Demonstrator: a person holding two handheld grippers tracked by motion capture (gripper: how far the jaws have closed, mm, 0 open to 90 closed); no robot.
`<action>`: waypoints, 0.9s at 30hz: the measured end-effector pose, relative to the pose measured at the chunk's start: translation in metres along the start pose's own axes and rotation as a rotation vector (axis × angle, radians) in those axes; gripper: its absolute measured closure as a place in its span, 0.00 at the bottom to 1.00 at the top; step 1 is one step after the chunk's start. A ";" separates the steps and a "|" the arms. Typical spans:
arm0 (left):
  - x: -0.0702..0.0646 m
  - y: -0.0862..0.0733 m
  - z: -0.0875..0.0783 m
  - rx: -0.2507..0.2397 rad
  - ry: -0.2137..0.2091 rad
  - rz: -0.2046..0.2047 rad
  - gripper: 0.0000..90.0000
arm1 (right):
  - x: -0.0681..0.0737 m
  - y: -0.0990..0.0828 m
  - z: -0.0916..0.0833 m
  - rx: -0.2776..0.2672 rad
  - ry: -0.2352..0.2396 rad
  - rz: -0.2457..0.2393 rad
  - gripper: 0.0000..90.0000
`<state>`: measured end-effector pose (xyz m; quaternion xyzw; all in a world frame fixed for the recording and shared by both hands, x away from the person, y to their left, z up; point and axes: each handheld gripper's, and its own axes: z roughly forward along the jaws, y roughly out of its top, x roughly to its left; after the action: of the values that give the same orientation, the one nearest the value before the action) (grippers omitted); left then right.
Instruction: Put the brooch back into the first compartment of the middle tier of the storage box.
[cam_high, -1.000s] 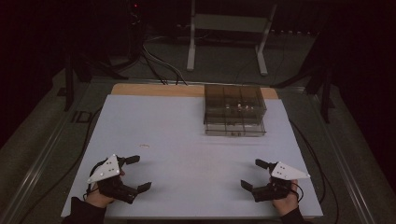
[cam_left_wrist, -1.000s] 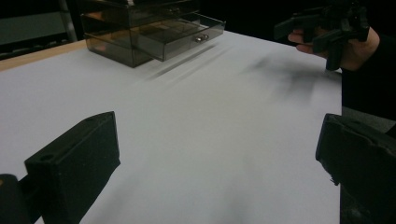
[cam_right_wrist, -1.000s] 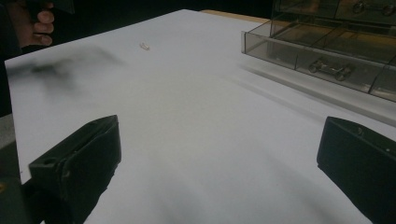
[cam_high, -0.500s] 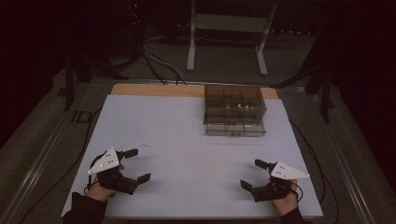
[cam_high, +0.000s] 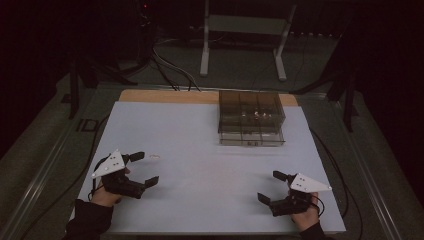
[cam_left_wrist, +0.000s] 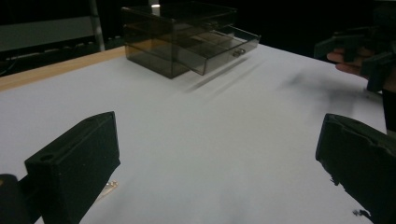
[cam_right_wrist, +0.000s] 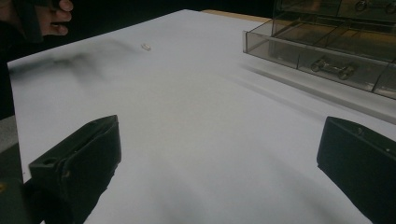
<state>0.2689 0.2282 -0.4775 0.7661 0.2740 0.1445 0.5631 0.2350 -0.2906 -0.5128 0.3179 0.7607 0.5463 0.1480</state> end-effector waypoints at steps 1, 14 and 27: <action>0.001 0.000 0.000 -0.001 0.000 0.000 0.00 | 0.000 0.000 0.000 -0.001 -0.001 -0.001 0.00; 0.024 0.000 0.006 0.003 0.027 -0.019 0.00 | 0.001 0.000 0.001 0.010 0.002 -0.006 0.00; 0.041 -0.005 0.020 0.028 0.059 -0.071 0.00 | 0.001 0.000 0.001 0.012 0.003 -0.006 0.00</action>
<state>0.3112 0.2376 -0.4926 0.7590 0.3196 0.1432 0.5489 0.2346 -0.2892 -0.5134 0.3156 0.7651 0.5417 0.1467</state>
